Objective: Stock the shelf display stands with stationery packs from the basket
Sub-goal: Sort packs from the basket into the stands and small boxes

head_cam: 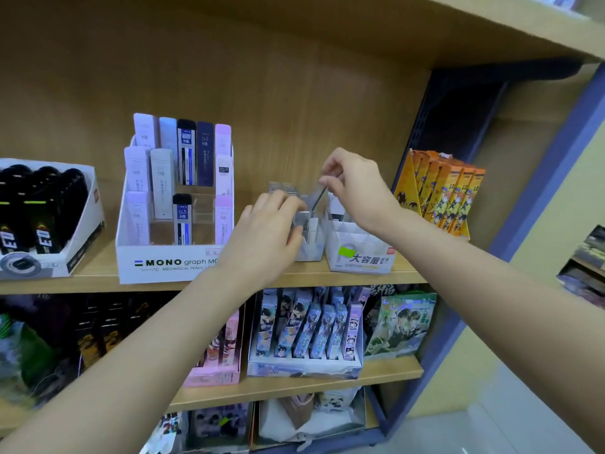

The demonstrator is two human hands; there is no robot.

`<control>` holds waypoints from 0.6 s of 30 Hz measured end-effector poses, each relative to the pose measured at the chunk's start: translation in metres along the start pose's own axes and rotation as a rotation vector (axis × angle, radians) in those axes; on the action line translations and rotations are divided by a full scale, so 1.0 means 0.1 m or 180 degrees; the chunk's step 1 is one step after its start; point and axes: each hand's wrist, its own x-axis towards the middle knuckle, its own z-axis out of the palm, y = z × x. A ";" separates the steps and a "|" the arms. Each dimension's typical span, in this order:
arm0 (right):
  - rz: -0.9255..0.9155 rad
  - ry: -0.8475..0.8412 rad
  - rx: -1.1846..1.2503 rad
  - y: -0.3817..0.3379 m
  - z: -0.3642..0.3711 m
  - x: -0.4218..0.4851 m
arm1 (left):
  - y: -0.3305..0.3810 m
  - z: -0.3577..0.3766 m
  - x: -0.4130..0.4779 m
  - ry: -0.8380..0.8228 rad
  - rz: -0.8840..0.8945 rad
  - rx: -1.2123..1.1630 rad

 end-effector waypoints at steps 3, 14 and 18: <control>-0.0051 -0.0034 -0.0126 0.01 0.09 0.11 | -0.02 0.00 0.00 0.0007 0.0038 -0.0026; 0.0097 -0.0829 -0.0645 0.07 0.20 0.37 | -0.07 0.03 0.03 0.0039 0.0157 -0.0001; 0.0159 -0.0591 -0.0763 0.08 0.27 0.36 | -0.07 0.04 0.03 0.0032 0.0200 -0.0043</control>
